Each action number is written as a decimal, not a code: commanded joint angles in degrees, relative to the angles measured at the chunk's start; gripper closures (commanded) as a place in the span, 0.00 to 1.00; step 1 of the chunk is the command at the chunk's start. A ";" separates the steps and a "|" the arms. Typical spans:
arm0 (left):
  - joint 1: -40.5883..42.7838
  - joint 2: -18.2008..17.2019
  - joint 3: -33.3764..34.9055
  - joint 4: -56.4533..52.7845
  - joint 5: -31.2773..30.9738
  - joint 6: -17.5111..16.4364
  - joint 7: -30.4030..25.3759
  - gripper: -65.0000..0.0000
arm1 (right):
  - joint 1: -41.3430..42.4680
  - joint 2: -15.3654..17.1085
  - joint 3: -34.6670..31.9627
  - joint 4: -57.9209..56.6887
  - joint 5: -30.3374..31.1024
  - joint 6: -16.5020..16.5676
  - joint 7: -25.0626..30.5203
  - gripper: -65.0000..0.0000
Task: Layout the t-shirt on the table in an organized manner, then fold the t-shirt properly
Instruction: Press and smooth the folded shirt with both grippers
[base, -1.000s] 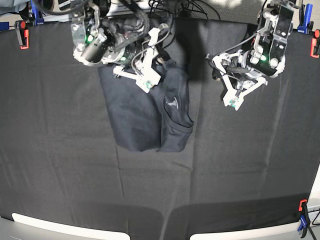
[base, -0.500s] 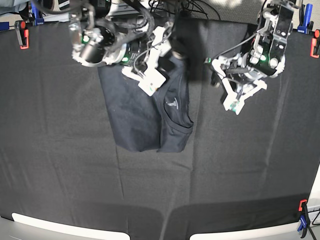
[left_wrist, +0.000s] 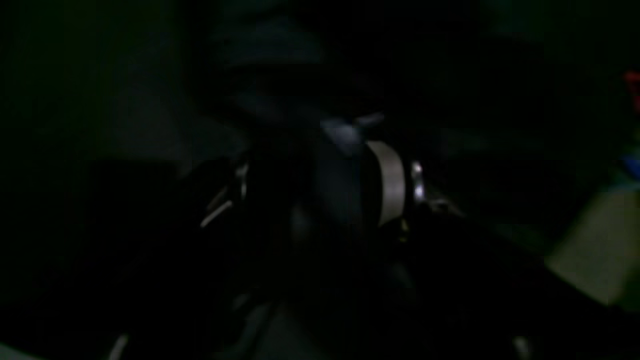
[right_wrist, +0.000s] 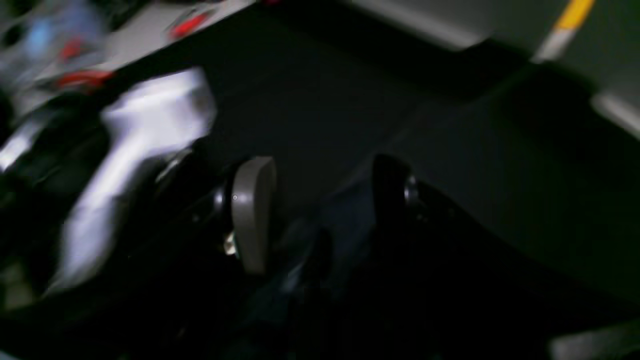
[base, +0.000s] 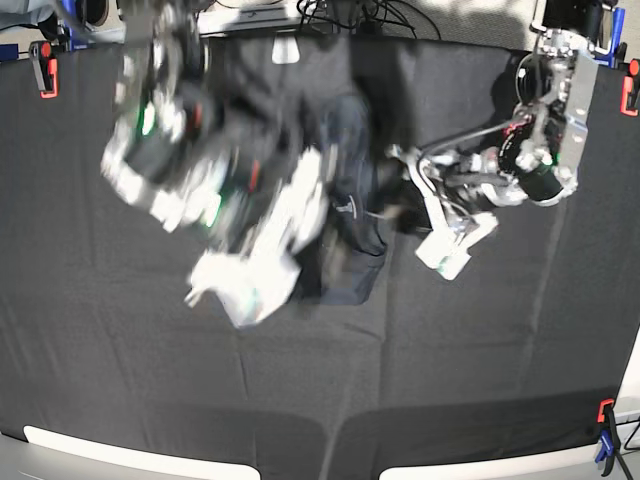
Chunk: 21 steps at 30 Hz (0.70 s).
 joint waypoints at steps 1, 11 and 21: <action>-0.26 0.87 -0.31 1.09 -0.76 -1.31 -0.96 0.60 | 2.64 -0.79 1.27 -1.22 0.02 -0.96 1.42 0.53; 8.81 9.62 -0.17 1.09 -0.79 -6.49 -1.27 0.60 | 20.87 -1.62 11.37 -34.21 -0.13 -0.87 0.87 0.53; 13.51 10.05 2.80 0.52 6.80 -10.27 -9.14 0.60 | 28.98 -1.62 12.70 -57.48 -6.34 -0.42 -0.09 0.53</action>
